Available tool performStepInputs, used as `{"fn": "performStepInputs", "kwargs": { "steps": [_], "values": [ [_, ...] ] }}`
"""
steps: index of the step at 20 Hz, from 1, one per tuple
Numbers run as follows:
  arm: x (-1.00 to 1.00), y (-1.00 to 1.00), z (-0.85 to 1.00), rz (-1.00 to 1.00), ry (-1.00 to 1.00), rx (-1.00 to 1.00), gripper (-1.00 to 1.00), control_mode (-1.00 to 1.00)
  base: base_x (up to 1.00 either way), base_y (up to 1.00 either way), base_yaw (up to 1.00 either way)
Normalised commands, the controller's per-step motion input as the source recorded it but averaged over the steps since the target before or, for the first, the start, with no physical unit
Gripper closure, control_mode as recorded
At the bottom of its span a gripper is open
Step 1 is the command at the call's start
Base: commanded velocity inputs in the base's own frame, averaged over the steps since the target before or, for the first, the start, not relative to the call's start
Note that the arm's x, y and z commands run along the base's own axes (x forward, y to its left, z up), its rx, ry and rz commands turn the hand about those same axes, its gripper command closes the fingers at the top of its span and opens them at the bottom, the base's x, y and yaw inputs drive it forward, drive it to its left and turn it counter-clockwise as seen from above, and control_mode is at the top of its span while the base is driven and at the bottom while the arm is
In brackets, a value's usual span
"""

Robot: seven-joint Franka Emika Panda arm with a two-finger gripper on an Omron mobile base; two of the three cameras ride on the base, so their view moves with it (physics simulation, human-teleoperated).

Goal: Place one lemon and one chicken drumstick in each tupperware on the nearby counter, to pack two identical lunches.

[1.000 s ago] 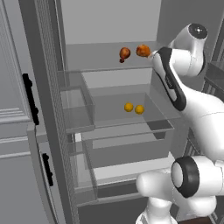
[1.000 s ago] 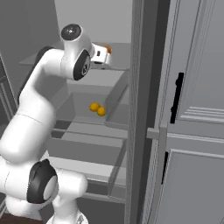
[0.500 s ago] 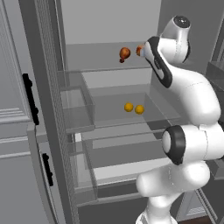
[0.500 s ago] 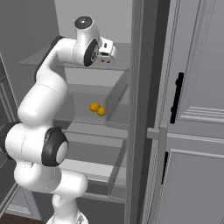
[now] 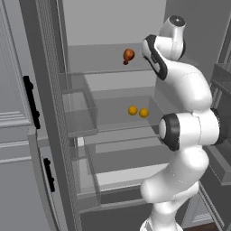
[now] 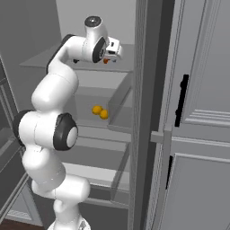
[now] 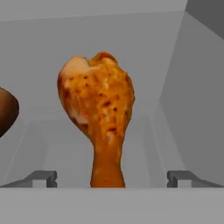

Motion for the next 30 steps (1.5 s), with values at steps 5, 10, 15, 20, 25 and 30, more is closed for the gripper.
{"fn": "performStepInputs", "kwargs": {
  "steps": [5,10,15,20,25,30],
  "values": [
    [0.42,0.00,-0.29,0.00,-0.10,0.00,-1.00,-1.00,0.00,0.00,0.00],
    [0.15,0.00,-0.52,0.00,-0.17,-0.04,1.00,-1.00,0.00,0.00,0.00],
    [-0.12,0.00,-0.45,0.00,-0.15,-0.01,1.00,-1.00,0.00,0.00,0.00],
    [-0.55,0.32,-0.07,0.07,-0.10,-0.03,1.00,-1.00,0.00,0.00,0.00],
    [-0.91,0.56,0.26,0.05,0.00,-0.12,1.00,-1.00,0.00,0.00,0.00],
    [-1.00,0.33,0.22,0.00,0.00,-0.07,1.00,-1.00,0.00,0.00,0.00]
  ]
}}
